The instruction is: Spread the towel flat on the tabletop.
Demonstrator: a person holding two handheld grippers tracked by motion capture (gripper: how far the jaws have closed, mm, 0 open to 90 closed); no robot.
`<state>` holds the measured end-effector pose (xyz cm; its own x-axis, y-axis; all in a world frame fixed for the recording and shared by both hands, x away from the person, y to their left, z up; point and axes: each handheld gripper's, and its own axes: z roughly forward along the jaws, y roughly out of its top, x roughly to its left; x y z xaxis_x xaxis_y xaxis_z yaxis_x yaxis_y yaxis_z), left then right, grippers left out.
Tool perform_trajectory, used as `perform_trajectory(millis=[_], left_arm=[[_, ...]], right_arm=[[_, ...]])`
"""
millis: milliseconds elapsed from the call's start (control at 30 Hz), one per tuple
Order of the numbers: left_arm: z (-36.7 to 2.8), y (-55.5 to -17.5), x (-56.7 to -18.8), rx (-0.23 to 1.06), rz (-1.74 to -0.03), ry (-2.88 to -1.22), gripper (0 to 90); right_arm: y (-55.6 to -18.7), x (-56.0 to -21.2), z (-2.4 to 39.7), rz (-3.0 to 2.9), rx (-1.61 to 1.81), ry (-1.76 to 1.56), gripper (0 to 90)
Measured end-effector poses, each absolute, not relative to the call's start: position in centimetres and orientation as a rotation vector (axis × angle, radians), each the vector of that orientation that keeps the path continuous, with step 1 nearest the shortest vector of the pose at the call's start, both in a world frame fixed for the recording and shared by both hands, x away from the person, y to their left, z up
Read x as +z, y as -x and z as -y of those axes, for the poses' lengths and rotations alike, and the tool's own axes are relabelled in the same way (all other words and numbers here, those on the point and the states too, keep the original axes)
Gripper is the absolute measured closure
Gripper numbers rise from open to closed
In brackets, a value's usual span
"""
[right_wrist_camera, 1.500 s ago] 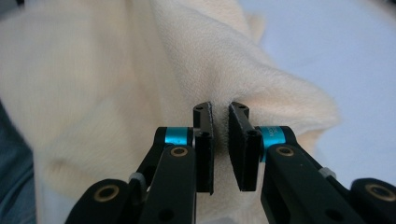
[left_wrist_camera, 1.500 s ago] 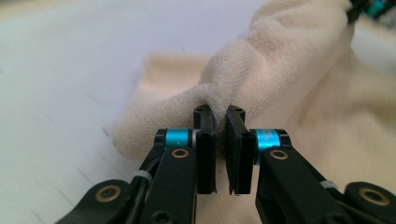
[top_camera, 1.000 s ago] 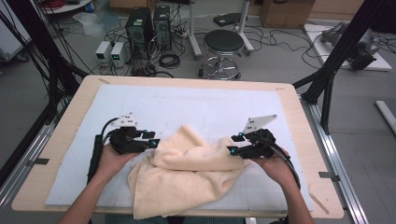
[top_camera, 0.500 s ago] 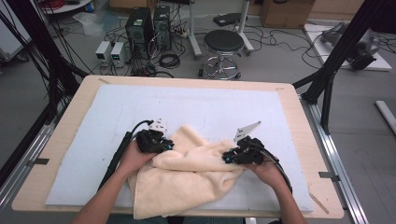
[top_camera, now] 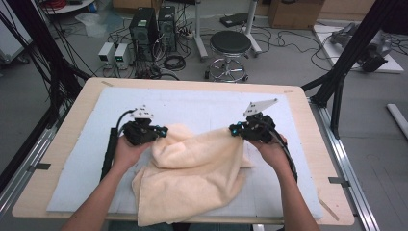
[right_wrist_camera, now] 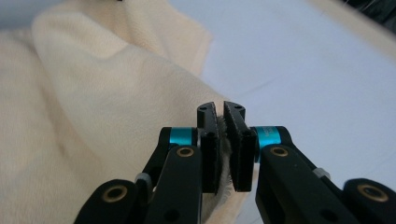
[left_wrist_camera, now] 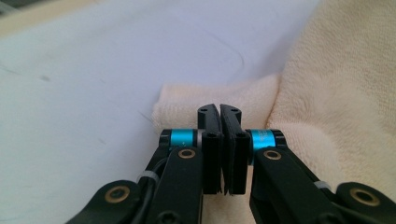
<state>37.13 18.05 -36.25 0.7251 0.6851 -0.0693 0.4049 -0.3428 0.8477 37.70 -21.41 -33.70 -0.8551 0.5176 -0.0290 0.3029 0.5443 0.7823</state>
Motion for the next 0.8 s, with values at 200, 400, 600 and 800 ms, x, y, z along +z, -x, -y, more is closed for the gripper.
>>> perform_trajectory(millis=[200, 400, 600, 800], left_arm=[[-21.0, -33.7, -35.2, 0.386, -0.817, -1.988, 87.1], [-23.5, -29.1, -40.2, 0.231, -0.85, -2.046, 86.7], [-23.9, -29.6, -39.8, 0.215, -0.846, -2.002, 75.9], [-21.8, -32.4, -39.3, 0.27, -0.784, -2.023, 57.6]], right_arm=[[-34.3, -31.6, 20.7, -2.539, 1.173, -0.557, 84.7], [-30.1, -36.1, 20.4, -2.74, 1.174, -0.532, 84.4], [-28.1, -36.5, 20.0, -2.773, 1.218, -0.507, 70.7], [-32.1, -35.1, 21.0, -2.653, 1.208, -0.616, 62.7]])
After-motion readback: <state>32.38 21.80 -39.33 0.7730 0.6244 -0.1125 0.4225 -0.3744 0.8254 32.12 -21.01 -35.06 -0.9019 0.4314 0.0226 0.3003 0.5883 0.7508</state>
